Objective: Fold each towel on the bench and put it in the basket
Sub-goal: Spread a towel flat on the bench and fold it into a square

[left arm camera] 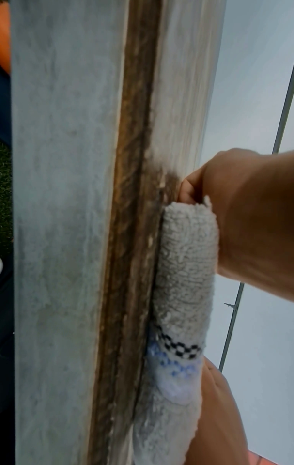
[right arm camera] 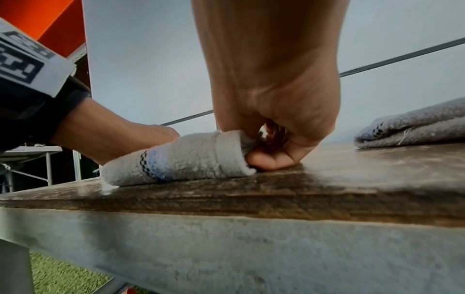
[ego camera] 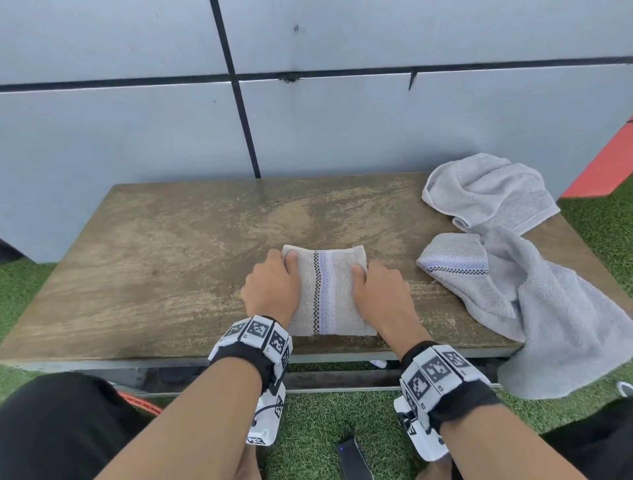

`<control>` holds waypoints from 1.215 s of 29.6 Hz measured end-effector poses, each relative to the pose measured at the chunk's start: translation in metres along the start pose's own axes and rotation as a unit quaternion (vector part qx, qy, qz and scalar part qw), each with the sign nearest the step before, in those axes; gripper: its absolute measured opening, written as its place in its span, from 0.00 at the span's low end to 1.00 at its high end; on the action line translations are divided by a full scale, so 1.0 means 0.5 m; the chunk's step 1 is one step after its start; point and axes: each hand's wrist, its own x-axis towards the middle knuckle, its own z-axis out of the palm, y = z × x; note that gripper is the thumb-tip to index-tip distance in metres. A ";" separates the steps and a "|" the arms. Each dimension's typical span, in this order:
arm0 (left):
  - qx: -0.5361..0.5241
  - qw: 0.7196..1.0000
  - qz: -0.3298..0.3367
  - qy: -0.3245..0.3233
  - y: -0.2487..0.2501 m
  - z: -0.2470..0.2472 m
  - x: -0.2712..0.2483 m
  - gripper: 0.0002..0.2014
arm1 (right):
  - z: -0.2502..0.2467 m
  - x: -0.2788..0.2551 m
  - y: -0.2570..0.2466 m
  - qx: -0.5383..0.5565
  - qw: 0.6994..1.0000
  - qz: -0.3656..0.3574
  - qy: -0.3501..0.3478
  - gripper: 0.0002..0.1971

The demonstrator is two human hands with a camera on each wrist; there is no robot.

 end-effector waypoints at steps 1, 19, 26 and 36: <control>0.001 1.000 -0.003 -0.006 0.002 -0.003 0.001 0.22 | -0.002 0.000 -0.002 -0.006 1.000 0.002 0.001 0.21; 0.047 0.978 0.173 -0.105 -0.010 0.033 -0.042 0.30 | 0.026 -0.034 -0.017 -0.098 0.979 -0.167 -0.057 0.30; 0.033 0.983 0.159 -0.087 -0.011 0.036 -0.043 0.29 | 0.022 -0.036 -0.026 -0.120 0.978 -0.149 -0.077 0.30; -0.254 0.960 0.087 -0.079 -0.077 0.001 -0.054 0.37 | -0.027 -0.036 -0.075 -0.301 0.949 -0.080 -0.053 0.37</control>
